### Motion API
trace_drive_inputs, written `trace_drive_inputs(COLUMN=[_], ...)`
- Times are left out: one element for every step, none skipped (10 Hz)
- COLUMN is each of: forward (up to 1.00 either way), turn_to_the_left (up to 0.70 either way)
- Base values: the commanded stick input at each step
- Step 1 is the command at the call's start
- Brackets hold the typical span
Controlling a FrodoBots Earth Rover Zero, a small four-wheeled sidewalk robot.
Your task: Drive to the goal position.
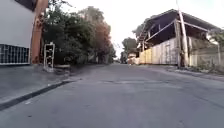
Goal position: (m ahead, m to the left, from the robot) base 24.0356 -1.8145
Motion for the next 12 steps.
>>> trace_drive_inputs(forward=[1.0,1.0,1.0,1.0,1.0,1.0,1.0,1.0,1.0,1.0,1.0,1.0], turn_to_the_left=[0.0,0.0,0.0,0.0,0.0,0.0,0.0,0.0,0.0,0.0,0.0,0.0])
